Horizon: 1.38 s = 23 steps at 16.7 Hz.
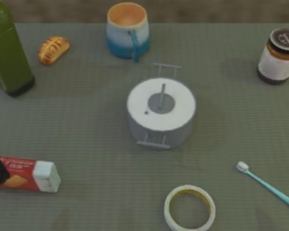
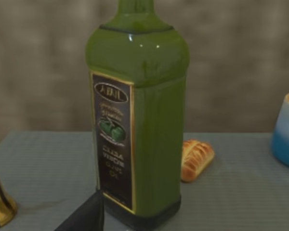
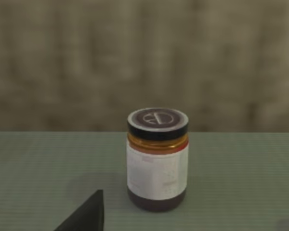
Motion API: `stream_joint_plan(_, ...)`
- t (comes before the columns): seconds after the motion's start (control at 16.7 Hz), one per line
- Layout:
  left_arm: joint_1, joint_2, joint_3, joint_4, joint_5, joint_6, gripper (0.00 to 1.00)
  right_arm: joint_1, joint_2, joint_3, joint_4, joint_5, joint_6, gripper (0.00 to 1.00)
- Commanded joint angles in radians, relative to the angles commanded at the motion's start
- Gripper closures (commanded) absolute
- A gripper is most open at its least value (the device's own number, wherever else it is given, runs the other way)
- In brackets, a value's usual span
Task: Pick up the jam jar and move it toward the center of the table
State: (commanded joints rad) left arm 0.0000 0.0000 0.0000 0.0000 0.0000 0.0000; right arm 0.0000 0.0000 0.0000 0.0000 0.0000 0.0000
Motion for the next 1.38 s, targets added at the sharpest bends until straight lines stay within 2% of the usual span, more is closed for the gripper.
stream_joint_plan(0.3, 0.000, 0.000, 0.000, 0.000, 0.000, 0.000, 0.00, 0.000, 0.040, 0.036, -0.023, 0.004, -0.001, 0.00)
stream_joint_plan(0.6, 0.000, 0.000, 0.000, 0.000, 0.000, 0.000, 0.00, -0.006, 0.257, 0.225, -0.146, 0.022, -0.006, 0.00)
stream_joint_plan(1.02, 0.000, 0.000, 0.000, 0.000, 0.000, 0.000, 0.00, -0.017, 0.813, 0.691, -0.448, 0.046, -0.027, 0.00)
stream_joint_plan(1.38, 0.000, 0.000, 0.000, 0.000, 0.000, 0.000, 0.00, -0.019, 1.420, 1.190, -0.754, 0.043, -0.064, 0.00)
